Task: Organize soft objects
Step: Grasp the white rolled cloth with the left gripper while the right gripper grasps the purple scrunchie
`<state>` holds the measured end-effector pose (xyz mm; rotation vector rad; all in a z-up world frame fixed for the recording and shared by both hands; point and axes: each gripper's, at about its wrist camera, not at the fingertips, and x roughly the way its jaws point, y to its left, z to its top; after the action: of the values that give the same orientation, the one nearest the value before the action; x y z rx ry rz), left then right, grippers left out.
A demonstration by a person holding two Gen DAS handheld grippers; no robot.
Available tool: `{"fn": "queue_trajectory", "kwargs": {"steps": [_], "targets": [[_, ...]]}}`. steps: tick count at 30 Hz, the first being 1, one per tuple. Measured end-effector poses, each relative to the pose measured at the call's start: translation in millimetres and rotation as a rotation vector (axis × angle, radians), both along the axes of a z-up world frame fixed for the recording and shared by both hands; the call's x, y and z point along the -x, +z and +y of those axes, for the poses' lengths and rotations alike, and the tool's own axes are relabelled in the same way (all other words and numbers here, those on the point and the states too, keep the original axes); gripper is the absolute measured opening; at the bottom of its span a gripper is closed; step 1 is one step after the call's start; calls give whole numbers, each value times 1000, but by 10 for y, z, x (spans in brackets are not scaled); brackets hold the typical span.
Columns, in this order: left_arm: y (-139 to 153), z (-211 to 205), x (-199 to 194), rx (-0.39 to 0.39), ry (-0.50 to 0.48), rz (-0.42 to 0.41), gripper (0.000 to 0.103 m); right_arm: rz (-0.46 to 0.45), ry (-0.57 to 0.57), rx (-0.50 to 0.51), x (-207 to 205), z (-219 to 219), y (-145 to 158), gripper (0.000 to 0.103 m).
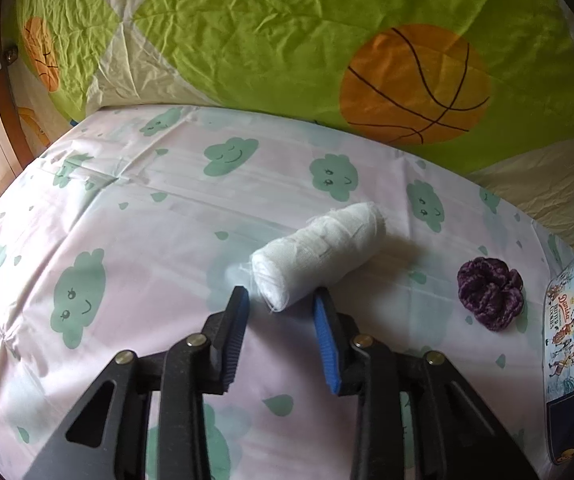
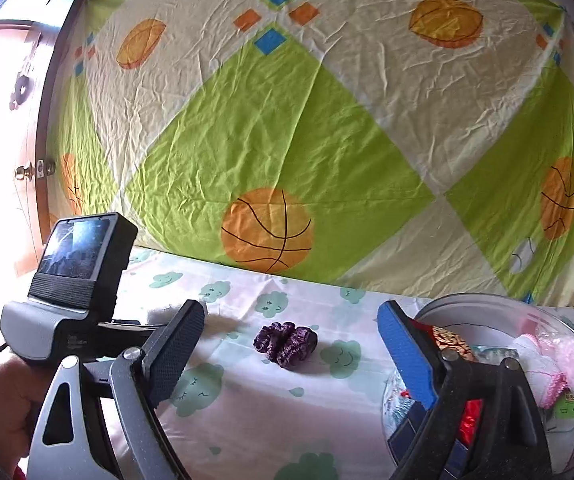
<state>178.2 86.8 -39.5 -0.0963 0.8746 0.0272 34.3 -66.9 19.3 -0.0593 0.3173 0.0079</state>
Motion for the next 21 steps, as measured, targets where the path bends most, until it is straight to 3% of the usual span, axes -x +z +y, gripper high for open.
{"fn": "queue_trajectory", "kwargs": {"steps": [4, 8, 13, 16, 19, 21], "targets": [[-1, 28, -31, -2, -49, 1, 35, 119, -1, -13, -382, 53, -98, 90], [14, 68, -50, -23, -112, 15, 71, 270, -39, -20, -774, 64, -243, 90], [141, 220, -15, -97, -115, -49, 81, 432, -109, -97, -1194, -45, -462, 90], [206, 286, -15, -71, -121, -85, 81, 530, -92, -127, -1403, -51, -603, 62], [210, 172, -22, -103, -178, -106, 81, 571, -95, -130, -1478, -46, -664, 55], [188, 38, -36, -164, -218, -117, 81, 563, -55, -142, -1446, -36, -652, 44]]}}
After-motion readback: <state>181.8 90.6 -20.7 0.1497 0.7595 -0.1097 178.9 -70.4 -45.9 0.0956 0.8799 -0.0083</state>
